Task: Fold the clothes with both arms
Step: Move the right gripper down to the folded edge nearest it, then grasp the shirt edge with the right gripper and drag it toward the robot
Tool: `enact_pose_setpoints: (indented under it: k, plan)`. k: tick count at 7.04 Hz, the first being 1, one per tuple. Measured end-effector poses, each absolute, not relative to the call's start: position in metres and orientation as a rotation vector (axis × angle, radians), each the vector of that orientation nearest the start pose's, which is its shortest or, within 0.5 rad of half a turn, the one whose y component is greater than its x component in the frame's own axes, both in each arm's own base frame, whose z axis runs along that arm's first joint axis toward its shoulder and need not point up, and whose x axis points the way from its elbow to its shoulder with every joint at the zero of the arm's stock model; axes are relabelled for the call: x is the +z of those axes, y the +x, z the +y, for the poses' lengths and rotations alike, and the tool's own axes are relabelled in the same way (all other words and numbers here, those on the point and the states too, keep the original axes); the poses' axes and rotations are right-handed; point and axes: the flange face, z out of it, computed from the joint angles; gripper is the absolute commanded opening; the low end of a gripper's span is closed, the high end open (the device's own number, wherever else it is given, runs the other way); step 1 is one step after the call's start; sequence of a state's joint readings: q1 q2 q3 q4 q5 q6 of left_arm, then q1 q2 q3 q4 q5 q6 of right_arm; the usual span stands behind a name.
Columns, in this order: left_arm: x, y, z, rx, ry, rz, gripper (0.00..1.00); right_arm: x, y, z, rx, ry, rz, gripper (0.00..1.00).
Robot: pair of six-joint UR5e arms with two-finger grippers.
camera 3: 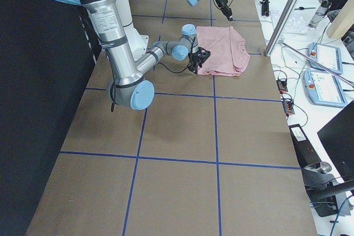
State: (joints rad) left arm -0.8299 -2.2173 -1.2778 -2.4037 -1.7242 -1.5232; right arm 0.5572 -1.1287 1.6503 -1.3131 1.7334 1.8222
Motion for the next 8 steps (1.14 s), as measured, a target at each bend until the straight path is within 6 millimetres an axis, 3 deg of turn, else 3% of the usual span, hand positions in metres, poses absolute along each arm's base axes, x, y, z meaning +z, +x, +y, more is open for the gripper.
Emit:
enact_pose_setpoints:
  k: [3, 4, 6, 8]
  plan:
    - [0.3095, 0.4207, -0.6349, -0.595, 0.389, 1.153, 0.42, 0.3561, -0.4983, -0.4541, 0.71, -0.03, -0.8, 0.59]
    - [0.3084, 0.4205, -0.6346, -0.594, 0.39, 1.156, 0.42, 0.3565, -0.4981, -0.4563, 0.714, -0.026, -0.798, 0.49]
    - [0.3067, 0.4201, -0.6342, -0.593, 0.393, 1.16, 0.42, 0.3547, -0.4982, -0.458, 0.717, -0.023, -0.801, 0.0]
    - [0.3027, 0.4176, -0.6315, -0.591, 0.396, 1.167, 0.42, 0.3542, -0.4978, -0.4595, 0.72, -0.02, -0.801, 0.0]
